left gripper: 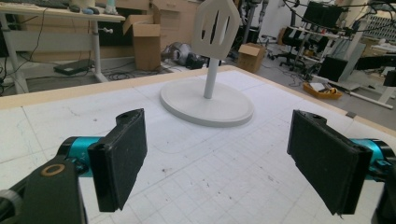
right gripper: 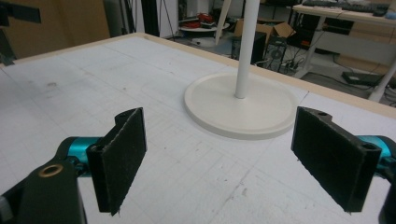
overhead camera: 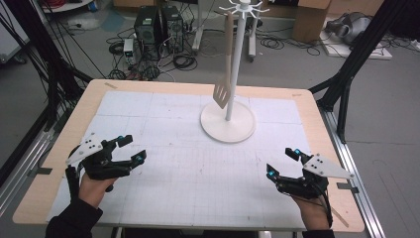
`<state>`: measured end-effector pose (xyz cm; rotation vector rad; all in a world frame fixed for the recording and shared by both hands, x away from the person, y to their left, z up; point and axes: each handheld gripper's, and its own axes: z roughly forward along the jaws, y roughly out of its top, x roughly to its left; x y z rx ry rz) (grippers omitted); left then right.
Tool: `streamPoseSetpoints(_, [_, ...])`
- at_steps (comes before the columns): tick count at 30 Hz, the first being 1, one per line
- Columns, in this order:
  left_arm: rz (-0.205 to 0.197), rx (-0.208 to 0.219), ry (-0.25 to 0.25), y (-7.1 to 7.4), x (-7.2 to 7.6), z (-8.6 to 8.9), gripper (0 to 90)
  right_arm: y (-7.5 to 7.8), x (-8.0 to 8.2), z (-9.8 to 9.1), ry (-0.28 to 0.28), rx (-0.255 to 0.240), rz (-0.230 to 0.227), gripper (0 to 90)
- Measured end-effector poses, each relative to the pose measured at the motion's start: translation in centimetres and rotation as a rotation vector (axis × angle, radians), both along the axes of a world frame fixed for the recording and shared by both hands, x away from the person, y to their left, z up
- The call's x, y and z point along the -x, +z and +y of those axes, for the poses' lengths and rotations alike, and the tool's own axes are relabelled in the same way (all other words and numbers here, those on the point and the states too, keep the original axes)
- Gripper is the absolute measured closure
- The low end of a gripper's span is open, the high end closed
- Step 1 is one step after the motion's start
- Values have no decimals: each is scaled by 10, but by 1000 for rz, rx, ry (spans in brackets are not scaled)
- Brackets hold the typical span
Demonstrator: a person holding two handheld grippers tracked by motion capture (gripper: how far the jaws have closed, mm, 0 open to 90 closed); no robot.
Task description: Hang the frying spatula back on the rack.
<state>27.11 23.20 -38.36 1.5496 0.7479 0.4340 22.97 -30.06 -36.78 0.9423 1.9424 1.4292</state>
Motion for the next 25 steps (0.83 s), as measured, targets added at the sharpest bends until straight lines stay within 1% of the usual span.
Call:
streamPoseSetpoints(1, [-1,-8,0,0,0,0,205,-1,0,1,-2,9,4,170])
streamPoseSetpoints(5, [3,-11,-2,-1,2,0,205,-3,0,3,2,13,10,170])
streamPoseSetpoints(6, [1,-10,-4,-1,3,-1,205,-4,0,3,0,12,19,170])
streamPoseSetpoints(7, [1,-15,-8,-1,3,-1,205,-4,1,4,0,21,15,170])
streamPoseSetpoints(16, [5,-29,-17,-2,4,-5,205,-4,1,5,-10,17,13,170])
streamPoseSetpoints(18, [2,-38,-10,-3,4,-5,207,-5,0,3,-15,16,17,170])
streamPoseSetpoints(19, [4,-34,-6,-3,3,-6,207,-5,-1,2,-19,15,19,170])
streamPoseSetpoints(21, [7,-43,-6,-4,3,-5,208,-6,-1,1,-26,12,24,170])
streamPoseSetpoints(25, [13,-43,-2,-5,2,-5,208,-7,-2,-1,-30,2,29,170])
